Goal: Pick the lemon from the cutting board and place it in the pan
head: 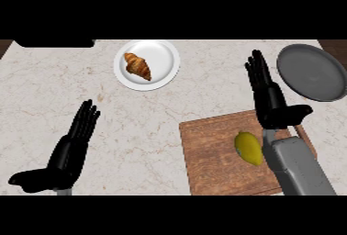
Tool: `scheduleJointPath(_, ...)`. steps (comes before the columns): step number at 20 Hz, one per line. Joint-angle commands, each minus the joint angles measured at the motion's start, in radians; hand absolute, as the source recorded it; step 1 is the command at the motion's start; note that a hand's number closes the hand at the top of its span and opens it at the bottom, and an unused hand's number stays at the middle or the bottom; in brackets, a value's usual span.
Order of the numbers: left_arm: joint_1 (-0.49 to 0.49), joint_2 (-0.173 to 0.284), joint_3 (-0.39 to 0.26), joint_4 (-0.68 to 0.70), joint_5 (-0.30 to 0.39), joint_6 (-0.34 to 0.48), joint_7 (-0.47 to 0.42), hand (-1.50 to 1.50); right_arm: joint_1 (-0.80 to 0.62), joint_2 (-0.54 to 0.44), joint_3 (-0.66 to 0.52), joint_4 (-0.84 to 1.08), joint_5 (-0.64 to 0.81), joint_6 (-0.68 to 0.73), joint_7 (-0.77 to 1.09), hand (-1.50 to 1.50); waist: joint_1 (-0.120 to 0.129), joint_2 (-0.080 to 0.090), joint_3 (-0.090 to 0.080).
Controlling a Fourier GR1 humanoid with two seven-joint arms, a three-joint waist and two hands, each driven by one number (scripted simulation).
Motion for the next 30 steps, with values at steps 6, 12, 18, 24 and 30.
scheduleJointPath(6, -0.116, 0.091, 0.108, 0.040, -0.048, 0.059, 0.079, 0.00, -0.008, -0.170, 0.231, 0.042, -0.103, 0.636, 0.038, 1.50, 0.066, 0.010, 0.037)
scheduleJointPath(12, -0.196, 0.075, 0.134, 0.122, -0.041, 0.095, 0.175, 0.00, 0.170, -0.456, 0.013, 0.064, 0.088, 0.567, -0.469, -1.50, -0.019, -0.011, 0.034)
scheduleJointPath(18, -0.258, 0.105, 0.155, 0.141, -0.025, 0.047, 0.234, 0.00, 0.130, -0.701, -0.108, 0.099, 0.100, 0.734, -0.552, -1.50, 0.013, -0.014, 0.032)
scheduleJointPath(24, -0.258, 0.104, 0.155, 0.170, -0.038, 0.031, 0.203, 0.00, 0.024, -0.915, -0.080, 0.032, 0.204, 0.830, -0.475, -1.50, 0.029, -0.012, 0.030)
scheduleJointPath(30, -0.259, 0.066, 0.169, 0.210, -0.058, 0.026, 0.173, 0.00, -0.057, -0.885, -0.112, -0.137, 0.123, 0.879, -0.220, -1.50, 0.024, -0.016, 0.030)
